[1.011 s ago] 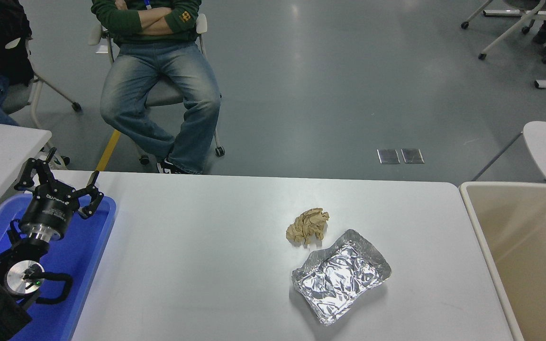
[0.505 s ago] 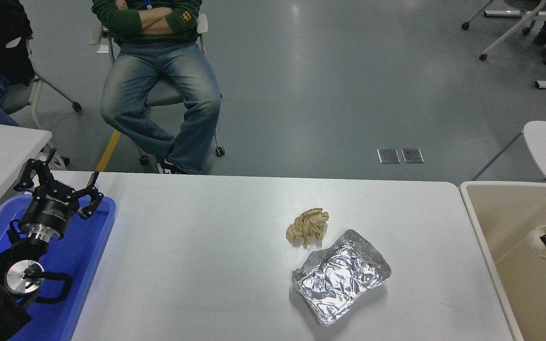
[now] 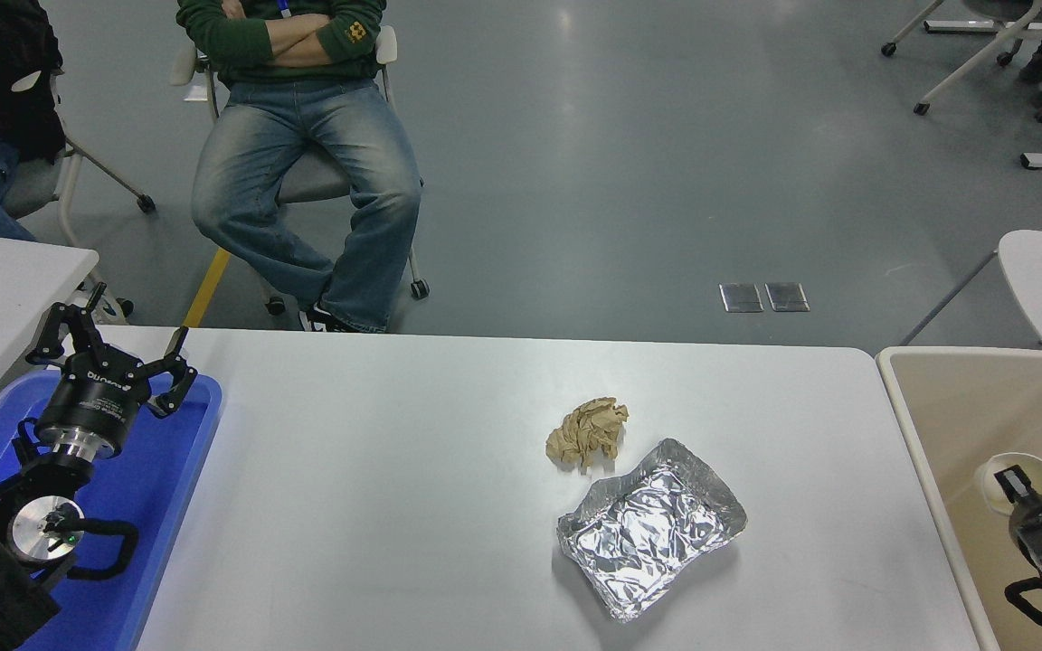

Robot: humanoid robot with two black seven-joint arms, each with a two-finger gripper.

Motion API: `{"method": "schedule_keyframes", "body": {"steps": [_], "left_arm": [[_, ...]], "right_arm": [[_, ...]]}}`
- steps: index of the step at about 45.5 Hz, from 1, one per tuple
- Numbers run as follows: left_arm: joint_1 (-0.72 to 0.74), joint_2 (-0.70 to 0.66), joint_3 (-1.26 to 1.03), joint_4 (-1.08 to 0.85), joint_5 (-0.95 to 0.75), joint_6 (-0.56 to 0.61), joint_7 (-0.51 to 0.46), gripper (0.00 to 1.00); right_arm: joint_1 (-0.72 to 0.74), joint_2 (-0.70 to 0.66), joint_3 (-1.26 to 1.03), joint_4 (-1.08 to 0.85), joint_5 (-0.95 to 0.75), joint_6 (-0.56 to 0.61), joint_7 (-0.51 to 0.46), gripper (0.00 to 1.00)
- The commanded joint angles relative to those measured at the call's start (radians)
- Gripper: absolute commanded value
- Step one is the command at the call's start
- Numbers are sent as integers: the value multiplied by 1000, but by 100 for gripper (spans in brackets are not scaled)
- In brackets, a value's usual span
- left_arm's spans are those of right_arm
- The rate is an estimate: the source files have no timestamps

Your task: Clean the table surface

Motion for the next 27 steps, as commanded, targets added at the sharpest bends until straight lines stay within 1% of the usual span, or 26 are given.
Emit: {"method": "schedule_keyframes", "body": {"steps": [1,27], "left_arm": [[0,0,0,0,0,0,0,100],[0,0,0,0,0,0,0,100]], "right_arm": [[5,5,2,-3,40,-10,-3,100],[14,-18,0,-1,55,5,-1,100]]}}
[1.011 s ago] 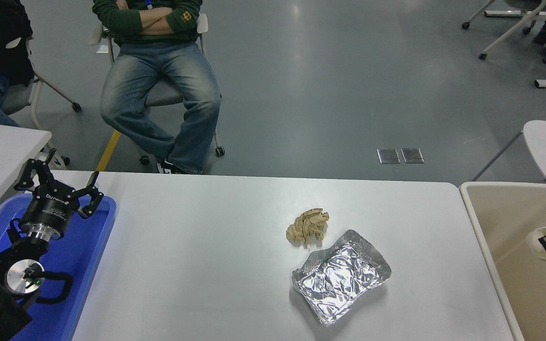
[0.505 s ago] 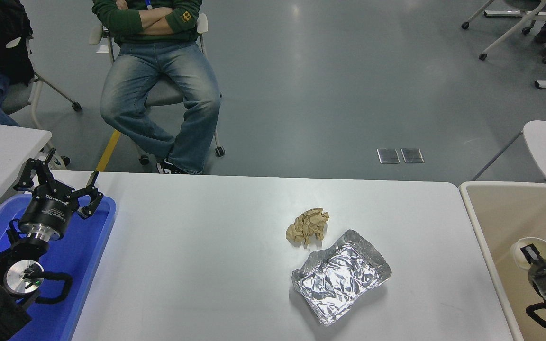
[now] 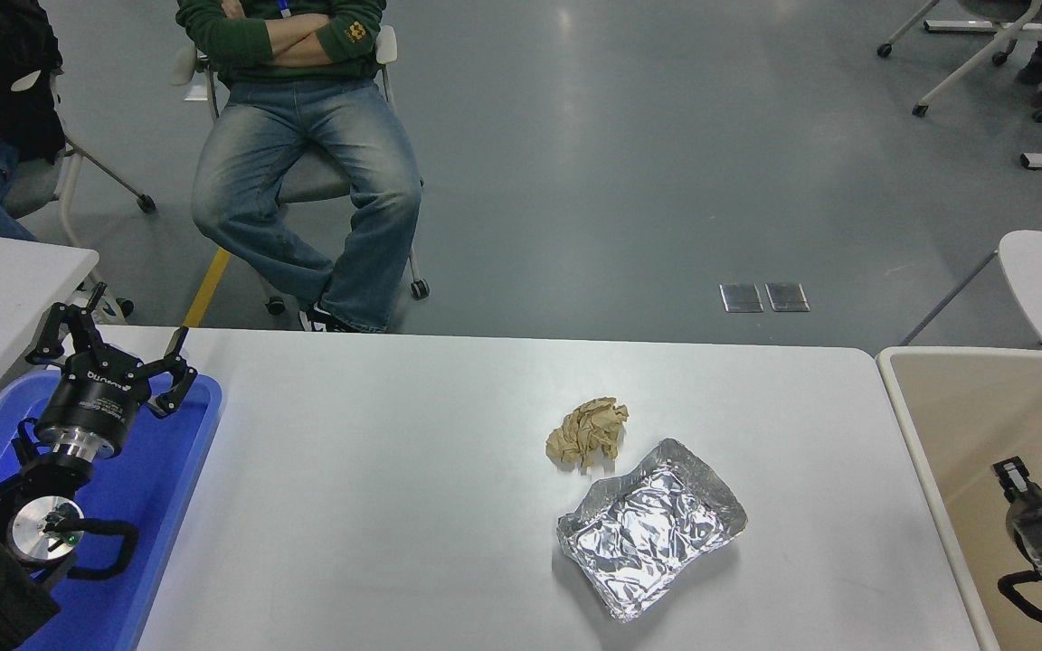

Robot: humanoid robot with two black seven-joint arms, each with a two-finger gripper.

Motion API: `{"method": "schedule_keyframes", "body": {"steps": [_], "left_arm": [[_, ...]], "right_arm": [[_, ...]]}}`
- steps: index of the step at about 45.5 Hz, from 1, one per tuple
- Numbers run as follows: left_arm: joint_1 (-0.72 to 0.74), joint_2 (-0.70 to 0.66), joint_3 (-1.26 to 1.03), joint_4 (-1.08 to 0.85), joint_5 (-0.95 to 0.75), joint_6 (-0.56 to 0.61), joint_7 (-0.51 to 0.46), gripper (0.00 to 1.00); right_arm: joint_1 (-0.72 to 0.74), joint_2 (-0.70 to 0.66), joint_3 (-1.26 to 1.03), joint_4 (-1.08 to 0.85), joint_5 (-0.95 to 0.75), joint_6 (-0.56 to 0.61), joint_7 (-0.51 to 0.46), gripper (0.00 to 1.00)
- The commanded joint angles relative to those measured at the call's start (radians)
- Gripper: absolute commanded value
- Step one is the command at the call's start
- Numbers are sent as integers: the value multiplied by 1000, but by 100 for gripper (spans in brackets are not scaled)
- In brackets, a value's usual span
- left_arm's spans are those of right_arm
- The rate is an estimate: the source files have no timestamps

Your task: Clean the table surface

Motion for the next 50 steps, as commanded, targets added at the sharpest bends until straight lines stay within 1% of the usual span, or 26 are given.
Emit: {"method": "schedule_keyframes", "body": {"steps": [1,10,13,17,24,28,34,43,50], "left_arm": [[0,0,0,0,0,0,0,100],[0,0,0,0,0,0,0,100],[0,0,0,0,0,0,0,100],[0,0,1,0,0,0,0,100],[0,0,0,0,0,0,0,100],[0,0,1,0,0,0,0,100],[0,-1,0,0,0,0,0,100],[0,-1,0,0,0,0,0,100],[0,-1,0,0,0,0,0,100]], "right_arm": [[3,-11,-1,0,5,6,0,100],[15,-48,2,4,5,21,5,100],[24,-65,1,1,6,62,9,100],[72,-108,27,3,23,124,11,100],[104,-149,51,13,36,173,11,100],[115,-177,58,59,39,194,11,100],[138,-279,67,238,40,193,12,100],[161,-474,205,642,33,181,12,100],[161,-546,289,872,22,177,14,100]]}}
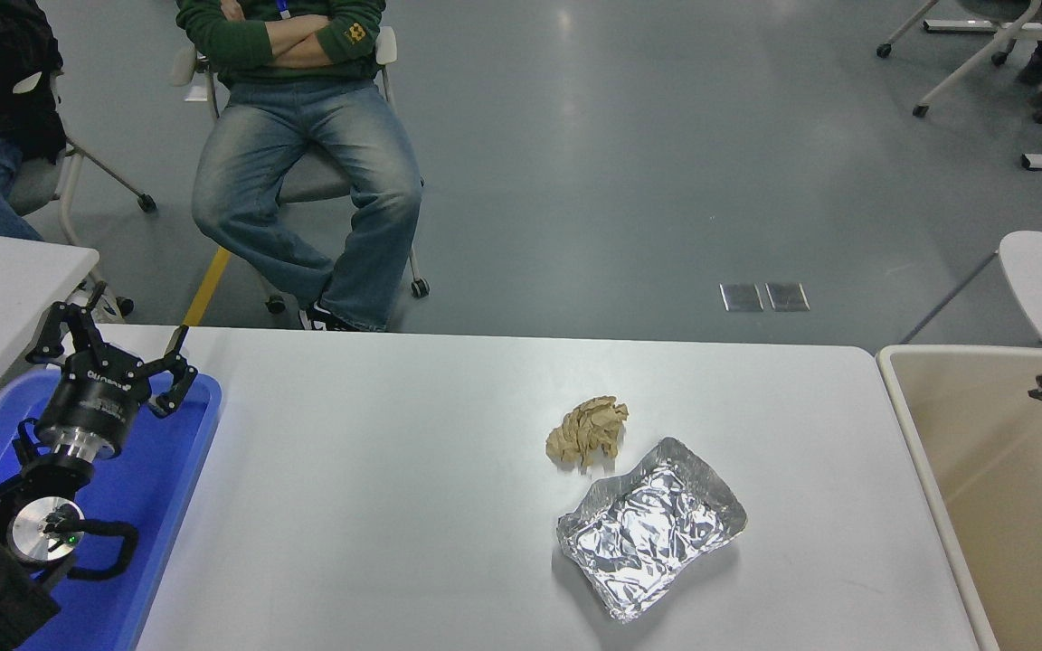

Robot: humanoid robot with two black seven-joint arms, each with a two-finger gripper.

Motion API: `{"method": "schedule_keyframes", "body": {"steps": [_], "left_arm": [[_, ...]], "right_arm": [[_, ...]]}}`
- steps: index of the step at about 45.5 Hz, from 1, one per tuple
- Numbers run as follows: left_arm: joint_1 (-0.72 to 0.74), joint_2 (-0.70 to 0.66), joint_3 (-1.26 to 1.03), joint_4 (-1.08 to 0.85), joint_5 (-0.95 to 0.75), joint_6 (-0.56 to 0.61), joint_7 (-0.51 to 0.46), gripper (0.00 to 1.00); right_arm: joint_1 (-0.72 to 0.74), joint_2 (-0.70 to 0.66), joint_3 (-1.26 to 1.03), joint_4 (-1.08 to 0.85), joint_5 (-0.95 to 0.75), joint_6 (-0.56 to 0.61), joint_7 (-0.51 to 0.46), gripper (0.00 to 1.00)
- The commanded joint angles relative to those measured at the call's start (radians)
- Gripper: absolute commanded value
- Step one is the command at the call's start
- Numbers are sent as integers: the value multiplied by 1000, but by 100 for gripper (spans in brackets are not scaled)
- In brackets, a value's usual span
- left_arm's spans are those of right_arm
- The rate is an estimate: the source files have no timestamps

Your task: Clean the table surface

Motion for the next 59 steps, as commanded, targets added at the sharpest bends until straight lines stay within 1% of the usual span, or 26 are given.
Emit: {"method": "schedule_keyframes", "body": {"steps": [1,6,12,21,31,37,44,52,59], "left_arm": [[0,0,0,0,0,0,0,100],[0,0,0,0,0,0,0,100],[0,0,0,0,0,0,0,100],[0,0,0,0,0,0,0,100],[0,0,0,0,0,0,0,100],[0,0,0,0,0,0,0,100],[0,0,0,0,0,0,0,100],[0,0,0,0,0,0,2,100],[0,0,0,0,0,0,0,100]], "right_arm": [[15,-149,127,382,-9,1,2,100],[15,-167,169,501,-27,1,5,100],[15,-169,216,623,-135,1,8,100],[17,-149,225,719,-267,-19,8,100],[18,-101,225,741,-357,-27,8,99],[20,-72,225,736,-359,-61,7,99],[18,-69,223,736,-359,-68,7,99],[13,-92,208,759,-366,-67,7,99],[13,-167,174,848,-458,-67,7,99]]}}
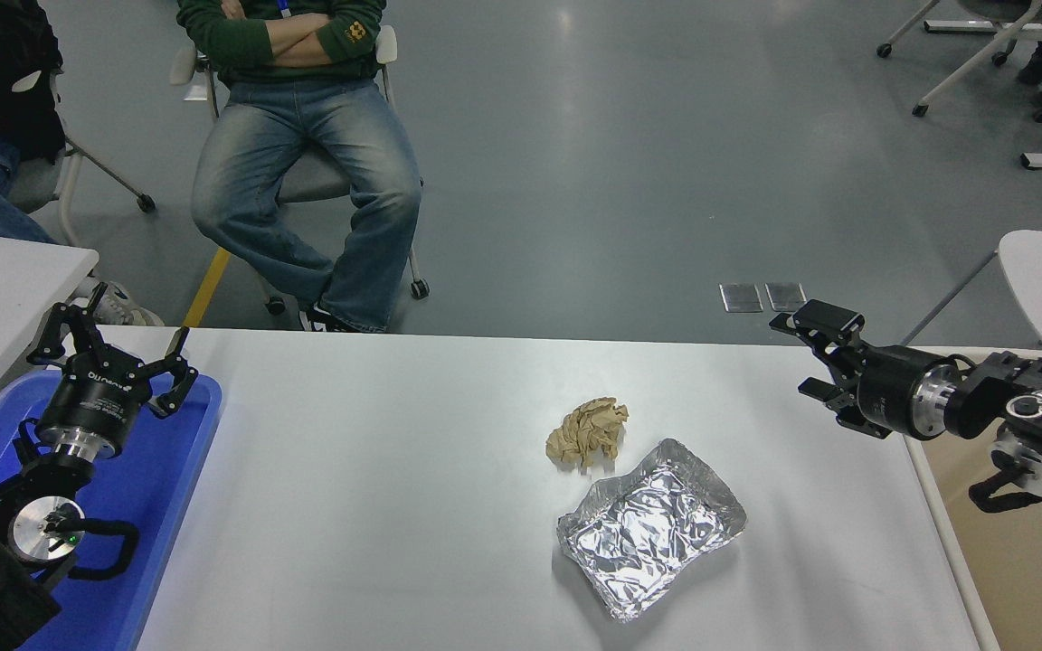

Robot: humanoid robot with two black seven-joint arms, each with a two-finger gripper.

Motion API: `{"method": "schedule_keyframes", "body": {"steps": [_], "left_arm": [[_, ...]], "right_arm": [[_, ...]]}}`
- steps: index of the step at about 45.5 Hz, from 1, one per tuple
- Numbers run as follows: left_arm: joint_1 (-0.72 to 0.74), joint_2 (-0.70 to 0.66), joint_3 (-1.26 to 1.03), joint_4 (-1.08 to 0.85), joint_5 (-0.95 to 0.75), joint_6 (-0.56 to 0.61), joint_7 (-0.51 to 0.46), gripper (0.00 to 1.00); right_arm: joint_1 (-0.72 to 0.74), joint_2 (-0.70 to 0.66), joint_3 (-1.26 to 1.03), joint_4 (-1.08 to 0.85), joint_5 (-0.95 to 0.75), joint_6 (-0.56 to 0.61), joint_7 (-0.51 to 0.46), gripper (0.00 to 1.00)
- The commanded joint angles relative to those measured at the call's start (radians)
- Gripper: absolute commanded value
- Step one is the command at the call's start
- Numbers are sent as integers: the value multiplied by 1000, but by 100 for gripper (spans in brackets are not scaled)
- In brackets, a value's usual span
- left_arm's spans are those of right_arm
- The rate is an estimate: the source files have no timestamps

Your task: Clean the table surface

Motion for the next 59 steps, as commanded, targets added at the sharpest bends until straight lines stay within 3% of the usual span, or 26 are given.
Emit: {"method": "schedule_keyframes", "body": {"steps": [1,12,24,30,37,59], "left_arm": [[0,0,0,0,0,0,0,100],[0,0,0,0,0,0,0,100],[0,0,0,0,0,0,1,100],[0,0,0,0,0,0,0,100],[0,0,0,0,0,0,1,100],[0,0,0,0,0,0,1,100]], "right_arm": [[-2,-82,-45,102,-102,-4,0,99],[14,-233,-184,257,-294,8,-23,99],[20,-232,-201,282,-293,-14,-23,99],[11,-148,-105,245,-265,-115,-5,99],[6,-40,21,132,-54,-254,18,99],[-147,358,382,-160,270,-278,73,99]]}}
